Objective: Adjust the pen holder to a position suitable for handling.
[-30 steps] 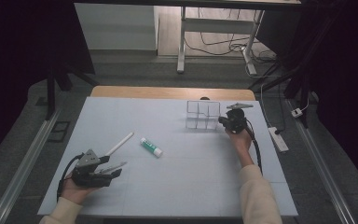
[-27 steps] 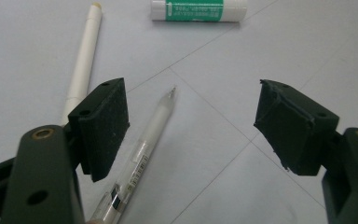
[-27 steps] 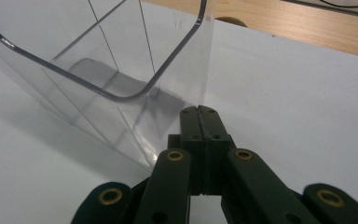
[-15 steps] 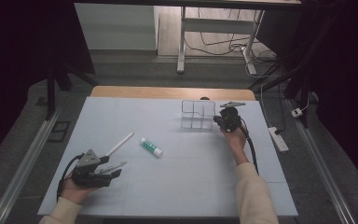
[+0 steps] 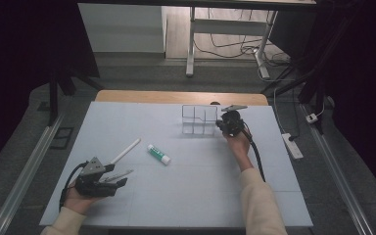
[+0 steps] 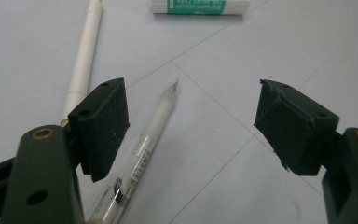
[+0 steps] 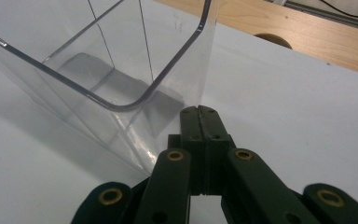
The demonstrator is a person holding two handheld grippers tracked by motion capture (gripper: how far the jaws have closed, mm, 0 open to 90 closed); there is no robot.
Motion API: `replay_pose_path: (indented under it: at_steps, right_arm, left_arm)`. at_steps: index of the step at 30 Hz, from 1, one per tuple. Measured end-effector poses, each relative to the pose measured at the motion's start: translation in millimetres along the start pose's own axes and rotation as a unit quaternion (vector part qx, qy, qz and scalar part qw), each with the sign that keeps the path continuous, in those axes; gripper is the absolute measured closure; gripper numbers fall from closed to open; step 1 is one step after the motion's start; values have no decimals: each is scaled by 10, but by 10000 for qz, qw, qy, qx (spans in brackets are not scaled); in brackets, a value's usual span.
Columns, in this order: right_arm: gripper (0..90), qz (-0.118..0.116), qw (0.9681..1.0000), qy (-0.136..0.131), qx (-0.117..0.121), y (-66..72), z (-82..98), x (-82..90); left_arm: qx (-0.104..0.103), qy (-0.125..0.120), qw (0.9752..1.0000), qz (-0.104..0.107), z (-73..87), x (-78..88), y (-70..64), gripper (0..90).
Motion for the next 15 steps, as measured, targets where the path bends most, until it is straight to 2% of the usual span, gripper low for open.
replay_pose_path:
  at_steps: [8, 15]
  right_arm:
    - [889, -79, 9999, 21, 86, 138, -36, -79]
    - [888, -146, 9999, -2, 53, 234, -73, -126]
  left_arm:
    - [-7, -1, 10000, 8, -1, 1, -5, 256]
    - [-9, 11, 10000, 14, 3, -3, -8, 255]
Point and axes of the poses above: each handheld gripper's, and its own axes: x roughly backward along the jaws, z roughly out of its underside, y roughly to its left, the point moved 10 cm from there along -x, roughly forward along the jaws, and after that the axes turned 15 degrees about -y, right-handed, at the moved point
